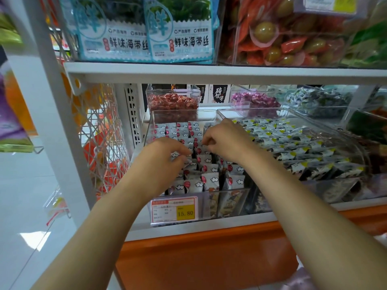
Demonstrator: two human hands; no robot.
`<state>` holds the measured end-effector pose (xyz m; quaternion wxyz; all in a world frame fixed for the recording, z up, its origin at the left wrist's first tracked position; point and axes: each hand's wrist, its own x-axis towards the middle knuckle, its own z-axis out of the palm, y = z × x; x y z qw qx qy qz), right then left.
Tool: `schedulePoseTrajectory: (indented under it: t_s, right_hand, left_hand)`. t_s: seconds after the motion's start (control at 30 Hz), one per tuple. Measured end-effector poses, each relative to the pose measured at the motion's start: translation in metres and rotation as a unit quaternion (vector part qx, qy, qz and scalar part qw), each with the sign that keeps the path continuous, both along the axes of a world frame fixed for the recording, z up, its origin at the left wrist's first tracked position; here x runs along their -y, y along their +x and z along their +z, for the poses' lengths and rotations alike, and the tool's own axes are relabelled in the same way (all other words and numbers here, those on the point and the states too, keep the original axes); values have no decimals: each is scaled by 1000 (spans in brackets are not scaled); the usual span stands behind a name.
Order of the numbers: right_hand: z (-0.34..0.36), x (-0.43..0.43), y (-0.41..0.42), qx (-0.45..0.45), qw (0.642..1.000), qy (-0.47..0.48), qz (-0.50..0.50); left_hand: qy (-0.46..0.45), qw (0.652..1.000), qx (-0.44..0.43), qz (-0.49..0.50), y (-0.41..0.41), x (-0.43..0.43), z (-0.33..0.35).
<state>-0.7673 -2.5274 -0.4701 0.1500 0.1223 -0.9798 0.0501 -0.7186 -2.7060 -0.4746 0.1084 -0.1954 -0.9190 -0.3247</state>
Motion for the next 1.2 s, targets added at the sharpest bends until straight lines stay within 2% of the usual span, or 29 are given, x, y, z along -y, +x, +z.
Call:
schedulePoseTrajectory:
  t_s: [0.3, 0.47, 0.63, 0.7, 0.93, 1.1, 1.2]
  right_hand:
    - [-2, 2, 5, 7, 999, 21, 26]
    - [-1, 2, 8, -48, 997, -36, 38]
    - [-14, 8, 6, -6, 999, 6, 32]
    - [-14, 7, 5, -29, 999, -6, 31]
    - [1, 0, 12, -177, 976, -128, 4]
    - [11, -11, 29, -249, 934, -257, -6]
    - [13, -15, 41, -257, 903, -343, -17]
  left_hand:
    - [0, 1000, -2, -5, -1, -3, -4]
    - [4, 1000, -14, -3, -3, -3, -6]
    - [9, 1000, -16, -3, -3, -4, -7]
    - [12, 1000, -18, -2, -3, -4, -7]
    - [52, 998, -28, 22, -6, -1, -9]
    - [96, 995, -15, 28, -8, -3, -12]
    - [124, 992, -2, 24, -7, -6, -11]
